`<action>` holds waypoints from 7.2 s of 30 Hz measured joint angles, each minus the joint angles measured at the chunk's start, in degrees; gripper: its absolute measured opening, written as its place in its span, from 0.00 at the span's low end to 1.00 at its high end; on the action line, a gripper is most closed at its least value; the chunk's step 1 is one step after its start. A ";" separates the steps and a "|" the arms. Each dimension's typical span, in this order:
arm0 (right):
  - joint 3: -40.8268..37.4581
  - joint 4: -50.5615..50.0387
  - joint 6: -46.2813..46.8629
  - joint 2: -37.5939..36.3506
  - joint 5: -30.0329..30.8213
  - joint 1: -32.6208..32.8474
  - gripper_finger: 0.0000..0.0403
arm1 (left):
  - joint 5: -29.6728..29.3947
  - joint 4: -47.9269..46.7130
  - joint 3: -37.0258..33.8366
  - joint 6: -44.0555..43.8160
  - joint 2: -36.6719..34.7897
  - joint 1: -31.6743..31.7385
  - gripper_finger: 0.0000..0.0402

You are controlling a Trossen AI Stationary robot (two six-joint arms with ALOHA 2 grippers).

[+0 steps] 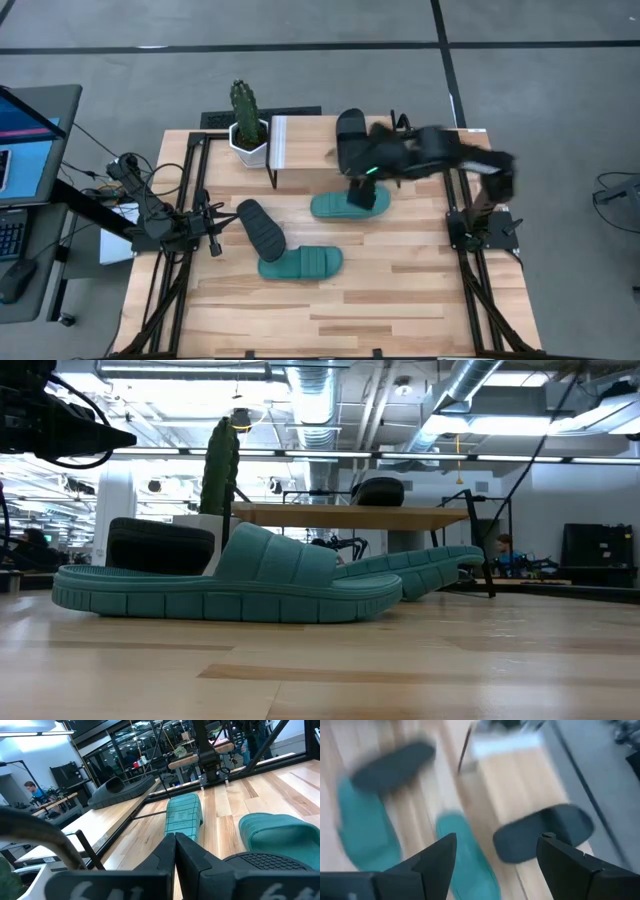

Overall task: Pick and place slides into the shelf
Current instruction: Put the black slipper on the shelf

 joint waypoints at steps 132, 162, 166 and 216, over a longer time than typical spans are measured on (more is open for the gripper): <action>-103.55 61.52 12.62 -61.55 -0.23 15.99 0.65 | 9.41 -49.72 63.64 -30.05 95.88 0.46 0.42; -103.55 59.88 12.62 -61.55 -0.73 16.05 0.65 | 11.88 -58.76 64.15 -38.63 105.55 1.54 0.42; -103.55 59.86 12.62 -61.55 -0.73 16.05 0.65 | 11.45 -59.38 64.17 -38.60 105.55 2.44 0.42; -103.57 58.19 13.87 -61.55 -0.73 16.01 0.65 | 12.82 -91.37 96.22 -56.22 96.89 13.30 0.07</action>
